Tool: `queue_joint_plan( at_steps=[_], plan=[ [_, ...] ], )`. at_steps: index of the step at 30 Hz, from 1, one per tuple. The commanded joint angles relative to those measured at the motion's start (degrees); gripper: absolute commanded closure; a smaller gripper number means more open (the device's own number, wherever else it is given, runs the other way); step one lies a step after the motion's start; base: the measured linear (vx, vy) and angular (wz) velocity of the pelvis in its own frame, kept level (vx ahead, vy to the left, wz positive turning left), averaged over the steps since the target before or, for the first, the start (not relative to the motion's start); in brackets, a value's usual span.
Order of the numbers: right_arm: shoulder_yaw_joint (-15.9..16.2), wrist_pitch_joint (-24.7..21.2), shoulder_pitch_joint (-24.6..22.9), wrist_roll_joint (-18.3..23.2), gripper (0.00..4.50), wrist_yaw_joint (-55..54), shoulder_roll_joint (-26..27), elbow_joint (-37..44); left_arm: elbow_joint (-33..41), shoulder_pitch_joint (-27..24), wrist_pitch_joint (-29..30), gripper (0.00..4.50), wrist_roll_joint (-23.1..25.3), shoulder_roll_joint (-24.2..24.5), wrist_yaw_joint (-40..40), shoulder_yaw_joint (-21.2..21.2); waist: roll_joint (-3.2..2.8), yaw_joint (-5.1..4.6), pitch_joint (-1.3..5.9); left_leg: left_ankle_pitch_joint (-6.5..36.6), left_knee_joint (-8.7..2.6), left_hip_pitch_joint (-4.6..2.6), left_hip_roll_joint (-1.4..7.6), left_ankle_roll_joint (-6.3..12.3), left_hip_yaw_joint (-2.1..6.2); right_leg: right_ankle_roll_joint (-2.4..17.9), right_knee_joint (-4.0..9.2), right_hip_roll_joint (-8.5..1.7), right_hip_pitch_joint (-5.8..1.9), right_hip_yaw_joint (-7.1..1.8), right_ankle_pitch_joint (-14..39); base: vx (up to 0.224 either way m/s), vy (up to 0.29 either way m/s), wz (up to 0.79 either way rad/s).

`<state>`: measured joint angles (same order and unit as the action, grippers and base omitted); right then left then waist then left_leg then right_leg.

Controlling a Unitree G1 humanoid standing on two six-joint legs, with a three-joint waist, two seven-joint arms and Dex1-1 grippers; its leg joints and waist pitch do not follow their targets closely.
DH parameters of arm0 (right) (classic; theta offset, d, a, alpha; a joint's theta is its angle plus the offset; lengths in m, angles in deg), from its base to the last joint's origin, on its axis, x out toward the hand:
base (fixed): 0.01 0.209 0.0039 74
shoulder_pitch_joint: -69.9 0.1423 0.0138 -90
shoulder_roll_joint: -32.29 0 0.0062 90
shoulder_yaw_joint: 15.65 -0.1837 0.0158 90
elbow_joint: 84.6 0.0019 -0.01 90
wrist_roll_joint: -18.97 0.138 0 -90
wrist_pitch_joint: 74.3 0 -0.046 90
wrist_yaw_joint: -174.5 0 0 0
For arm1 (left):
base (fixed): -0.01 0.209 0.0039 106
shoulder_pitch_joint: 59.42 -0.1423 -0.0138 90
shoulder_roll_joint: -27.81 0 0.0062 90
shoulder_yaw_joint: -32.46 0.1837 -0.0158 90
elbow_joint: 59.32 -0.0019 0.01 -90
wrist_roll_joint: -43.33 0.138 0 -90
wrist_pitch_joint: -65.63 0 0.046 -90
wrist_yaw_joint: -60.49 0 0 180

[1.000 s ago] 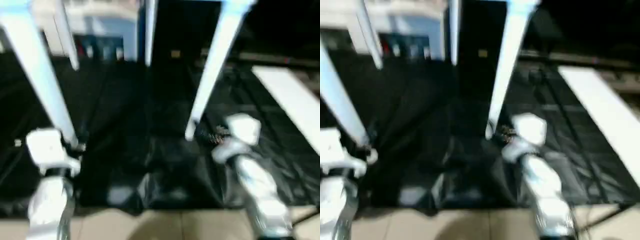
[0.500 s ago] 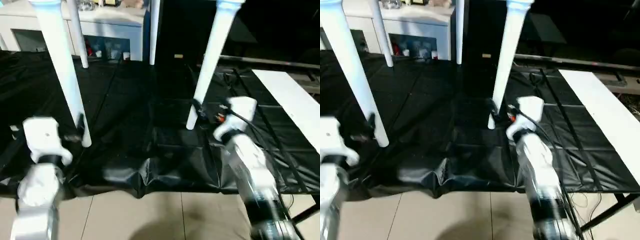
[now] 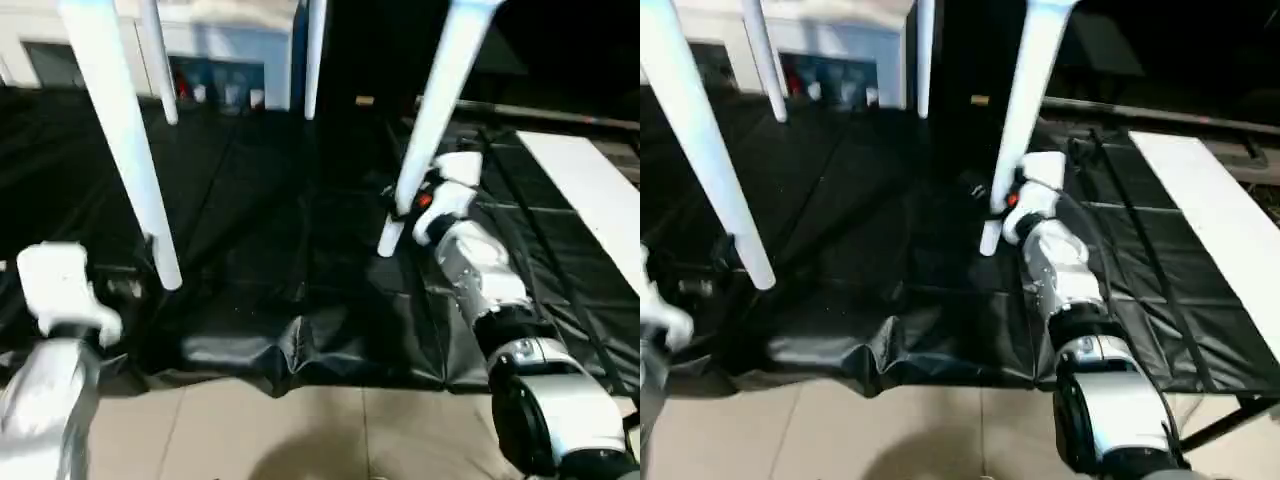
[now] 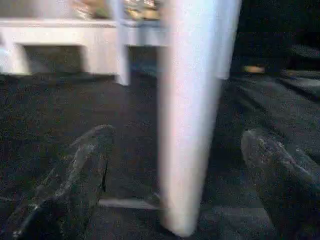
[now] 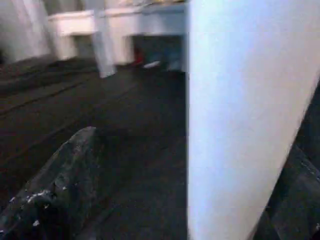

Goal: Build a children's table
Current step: Flip table

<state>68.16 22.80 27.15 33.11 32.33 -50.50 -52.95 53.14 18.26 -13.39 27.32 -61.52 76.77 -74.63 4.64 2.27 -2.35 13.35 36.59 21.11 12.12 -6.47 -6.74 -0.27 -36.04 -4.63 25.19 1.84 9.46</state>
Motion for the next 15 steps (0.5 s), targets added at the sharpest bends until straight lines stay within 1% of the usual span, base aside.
queue_joint_plan(
  at_steps=[1,2,3,4,6,8,9,10,12,13,14,15],
  plan=[
    [1.4,0.8,0.2,0.2,0.02,6.4,-0.5,-0.8,2.4,-1.4,-0.4,0.03,-2.1,0.9,3.6,0.2,-1.42,0.42,2.77,5.9,-5.14,0.37,-0.14,7.39,-2.13,15.5,2.79,-1.00,-3.40,-0.56,3.7,0.000,0.000,0.00],
    [2.0,1.1,-0.4,0.4,0.02,9.4,-0.7,-0.6,3.9,-3.8,-0.1,0.03,-3.4,1.9,5.7,-0.4,-0.96,0.37,2.73,6.0,-5.03,0.23,-0.08,7.50,-2.29,15.6,2.86,-0.96,-3.31,-0.53,3.8,0.000,0.000,0.00],
    [2.1,1.2,-0.6,0.5,0.02,9.9,-0.8,-0.5,4.2,-4.3,-0.1,0.03,-3.7,2.1,6.1,-0.5,-0.83,0.41,2.45,7.3,-5.29,0.39,0.23,7.06,-2.34,15.5,2.87,-1.15,-3.49,-0.54,5.6,0.000,0.000,0.00],
    [3.0,1.8,-1.9,0.5,0.02,12.2,-0.7,0.6,6.0,-6.5,1.0,0.03,-5.2,3.0,7.7,-1.5,-0.97,0.44,2.20,9.1,-5.48,0.19,0.46,5.96,-2.52,15.0,3.17,-1.18,-3.28,-0.55,7.8,0.000,0.000,0.00],
    [3.6,2.7,-2.7,0.3,0.02,13.1,-0.6,1.3,7.0,-7.4,1.7,0.03,-5.8,3.6,8.5,-1.8,-0.87,0.57,1.99,11.0,-5.69,-0.07,0.52,4.66,-2.68,14.5,3.43,-1.11,-3.13,-0.62,9.7,0.000,0.000,0.00],
    [3.5,3.5,-2.9,0.0,0.02,13.2,-0.5,1.0,7.4,-7.7,1.9,0.03,-5.9,4.0,8.7,-1.8,-0.71,0.63,1.74,11.9,-5.93,-0.03,0.55,3.78,-2.71,13.7,3.60,-1.03,-3.12,-0.67,11.5,0.000,0.000,0.00],
    [3.1,3.9,-3.1,-0.1,0.02,13.9,-0.2,0.9,7.7,-7.6,2.2,0.03,-6.5,4.5,9.1,-1.6,-1.06,0.79,1.70,13.1,-6.03,-0.16,0.59,3.04,-2.62,13.2,3.68,-1.11,-3.03,-0.67,13.4,0.000,0.000,0.00],
    [2.7,4.1,-3.9,0.2,0.02,15.6,0.6,1.6,8.0,-6.7,2.7,0.03,-7.1,5.2,9.6,-0.6,-1.26,0.89,1.69,13.8,-5.97,-0.32,0.55,2.67,-2.67,12.8,3.78,-1.11,-2.88,-0.72,14.2,0.000,0.000,0.00],
    [3.2,3.8,-4.9,0.5,0.02,16.7,1.2,3.3,7.8,-5.8,2.8,0.03,-7.0,5.3,9.5,0.1,-1.25,1.01,1.55,14.0,-6.20,-0.16,0.49,2.34,-2.62,12.1,3.97,-1.07,-3.05,-0.75,14.7,0.000,0.000,0.00],
    [3.6,3.9,-5.7,0.6,0.02,17.2,1.7,4.5,7.6,-5.3,2.9,0.03,-6.9,5.3,9.4,0.5,-1.46,1.09,1.68,13.4,-6.25,-0.24,0.56,2.04,-2.52,12.0,3.83,-1.16,-3.09,-0.79,14.2,0.000,0.000,0.00],
    [3.8,4.0,-6.1,0.7,0.02,17.5,1.9,5.0,7.5,-5.1,3.0,0.03,-6.9,5.2,9.3,0.7,-1.54,1.06,1.71,12.8,-6.32,-0.11,0.52,1.76,-2.45,12.0,3.72,-1.18,-3.28,-0.78,13.7,0.000,0.000,0.00],
    [3.9,3.7,-6.5,1.0,0.02,17.8,2.4,5.7,7.4,-4.8,3.1,0.03,-6.9,5.2,9.3,0.9,-1.39,0.99,1.67,12.8,-6.40,0.01,0.51,1.69,-2.46,11.9,3.78,-1.16,-3.40,-0.77,13.7,0.000,0.000,0.00]
  ],
)
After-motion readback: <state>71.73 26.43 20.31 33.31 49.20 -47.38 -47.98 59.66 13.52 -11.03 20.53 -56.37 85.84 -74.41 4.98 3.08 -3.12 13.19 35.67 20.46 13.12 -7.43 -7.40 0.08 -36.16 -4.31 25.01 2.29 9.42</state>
